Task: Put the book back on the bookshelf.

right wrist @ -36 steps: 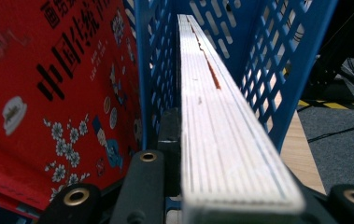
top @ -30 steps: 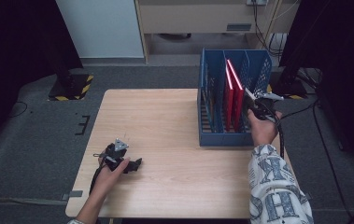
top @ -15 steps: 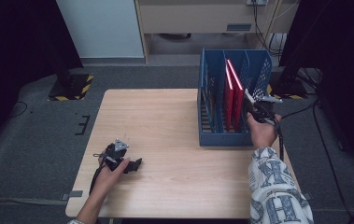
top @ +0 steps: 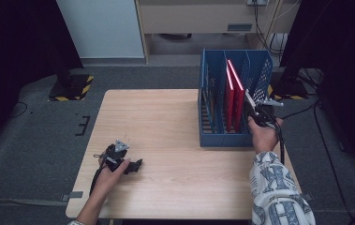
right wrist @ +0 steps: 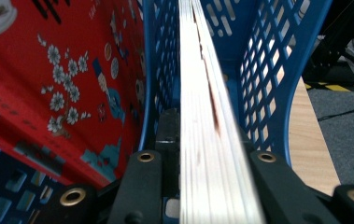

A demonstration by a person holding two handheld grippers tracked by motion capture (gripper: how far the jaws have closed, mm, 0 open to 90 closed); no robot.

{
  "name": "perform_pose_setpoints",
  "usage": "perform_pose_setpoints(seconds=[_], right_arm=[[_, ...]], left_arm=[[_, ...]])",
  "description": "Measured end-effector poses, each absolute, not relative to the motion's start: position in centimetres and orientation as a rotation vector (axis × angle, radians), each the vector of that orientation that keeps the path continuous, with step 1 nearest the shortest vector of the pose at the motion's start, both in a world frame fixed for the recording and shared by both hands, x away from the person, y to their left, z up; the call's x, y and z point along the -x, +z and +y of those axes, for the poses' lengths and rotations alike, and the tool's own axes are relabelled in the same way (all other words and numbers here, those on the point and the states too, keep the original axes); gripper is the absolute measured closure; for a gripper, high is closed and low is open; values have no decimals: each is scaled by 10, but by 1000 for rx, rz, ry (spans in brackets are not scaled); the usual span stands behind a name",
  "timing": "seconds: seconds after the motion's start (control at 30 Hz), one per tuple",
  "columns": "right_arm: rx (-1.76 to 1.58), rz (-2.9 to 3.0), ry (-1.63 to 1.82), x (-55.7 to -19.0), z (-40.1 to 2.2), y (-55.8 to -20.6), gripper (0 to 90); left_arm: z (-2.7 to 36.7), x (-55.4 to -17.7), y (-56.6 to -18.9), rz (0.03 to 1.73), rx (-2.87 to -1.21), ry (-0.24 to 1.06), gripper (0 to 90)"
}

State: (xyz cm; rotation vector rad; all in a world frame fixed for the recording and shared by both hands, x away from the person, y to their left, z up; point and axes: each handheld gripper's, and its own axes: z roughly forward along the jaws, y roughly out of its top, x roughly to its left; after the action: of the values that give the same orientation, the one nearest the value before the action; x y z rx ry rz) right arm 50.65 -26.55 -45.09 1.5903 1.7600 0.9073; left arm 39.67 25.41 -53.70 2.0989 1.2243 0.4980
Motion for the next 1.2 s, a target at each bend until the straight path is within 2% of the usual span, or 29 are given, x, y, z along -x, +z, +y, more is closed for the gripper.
perform_pose_setpoints(seconds=[0.6,0.83,1.2], right_arm=[[-1582,1779,832,-517,-264,-460,732],[-1556,1757,926,-508,-263,-449,666],[-1552,1737,1006,-498,-268,-442,665]], left_arm=[[254,-397,-537,1222,-2100,497,0],[254,-397,-537,1221,-2102,496,0],[254,-397,-537,1221,-2102,497,0]])
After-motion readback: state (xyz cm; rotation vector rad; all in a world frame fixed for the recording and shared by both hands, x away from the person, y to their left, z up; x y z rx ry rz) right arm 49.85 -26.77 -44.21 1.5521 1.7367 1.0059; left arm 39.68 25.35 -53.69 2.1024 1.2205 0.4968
